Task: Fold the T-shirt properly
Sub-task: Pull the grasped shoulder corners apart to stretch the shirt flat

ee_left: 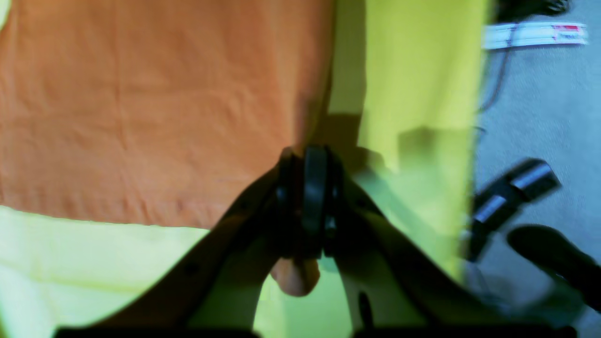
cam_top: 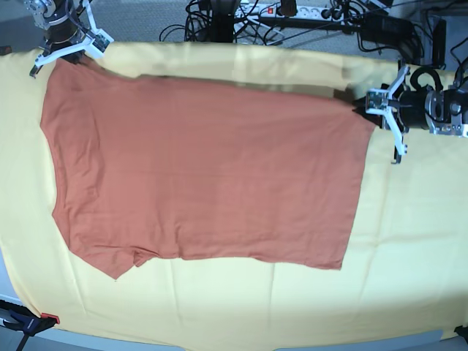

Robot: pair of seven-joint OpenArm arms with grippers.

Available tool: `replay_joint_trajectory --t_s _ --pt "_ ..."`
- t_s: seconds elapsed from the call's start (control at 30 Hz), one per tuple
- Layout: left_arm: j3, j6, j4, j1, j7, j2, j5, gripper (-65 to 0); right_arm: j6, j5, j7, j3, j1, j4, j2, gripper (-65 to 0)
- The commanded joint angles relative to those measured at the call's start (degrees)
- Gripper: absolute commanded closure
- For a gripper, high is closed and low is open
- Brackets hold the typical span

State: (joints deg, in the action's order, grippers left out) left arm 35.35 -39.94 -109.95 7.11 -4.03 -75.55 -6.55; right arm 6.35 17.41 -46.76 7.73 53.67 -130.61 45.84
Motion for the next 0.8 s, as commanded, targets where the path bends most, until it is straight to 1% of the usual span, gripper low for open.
replay_joint_trajectory --t_s 0.0,0.1,0.13,0.23,0.33,0.4,0.47,0.57,0.6,0.67,0.77 --pt "-0.6 -0.1 -1.2 -0.2 0.9 -1.9 -0.6 0.0 -1.3 1.1 0.0 -0.4 0.8 -1.1 0.7 0.0" --pt "-0.6 -0.1 -3.3 -3.2 0.1 -3.7 -0.6 0.0 -1.3 1.1 -0.4 -0.4 1.1 -1.3 0.7 0.0" --pt "-0.6 -0.1 -4.0 -4.1 -0.9 -4.2 -0.6 0.0 -0.8 1.0 -1.0 -0.4 1.1 -1.3 0.7 0.0" --pt "-0.6 -0.1 -6.0 -6.1 -3.1 -5.4 -0.6 0.0 -0.6 1.0 -0.9 -0.4 1.1 -1.3 0.7 0.0" --pt "-0.6 -0.1 -7.0 -6.3 -3.6 -5.5 -0.4 0.0 -1.3 1.1 0.5 -0.4 0.9 -1.3 0.7 0.0" --pt "-0.6 -0.1 -7.0 -6.3 -3.6 -5.2 0.9 0.0 -1.4 1.2 1.6 -0.4 0.6 -1.3 0.7 0.0" --pt "-0.6 -0.1 -7.0 -6.3 -3.5 -5.0 3.0 0.0 -1.5 2.9 2.2 -0.4 0.1 -1.3 0.7 0.0" --pt "-0.6 0.0 -7.0 -5.6 -3.5 -5.0 4.0 0.0 -3.2 3.0 3.0 -0.4 -2.4 -1.3 0.9 0.0" --pt "-0.6 1.0 -7.0 -5.0 -3.5 -4.8 3.9 0.0 -3.4 2.7 4.2 -0.4 -3.3 -1.3 0.9 0.0" --pt "-0.6 2.5 -7.0 -3.3 -3.5 -3.8 3.9 0.0 -3.0 0.0 6.8 -0.4 -5.5 -1.3 0.9 0.0" --pt "-0.6 3.4 -6.9 -0.3 -3.6 -1.7 4.1 0.0 0.1 -5.9 8.9 -0.4 -9.5 -0.8 0.8 0.0"
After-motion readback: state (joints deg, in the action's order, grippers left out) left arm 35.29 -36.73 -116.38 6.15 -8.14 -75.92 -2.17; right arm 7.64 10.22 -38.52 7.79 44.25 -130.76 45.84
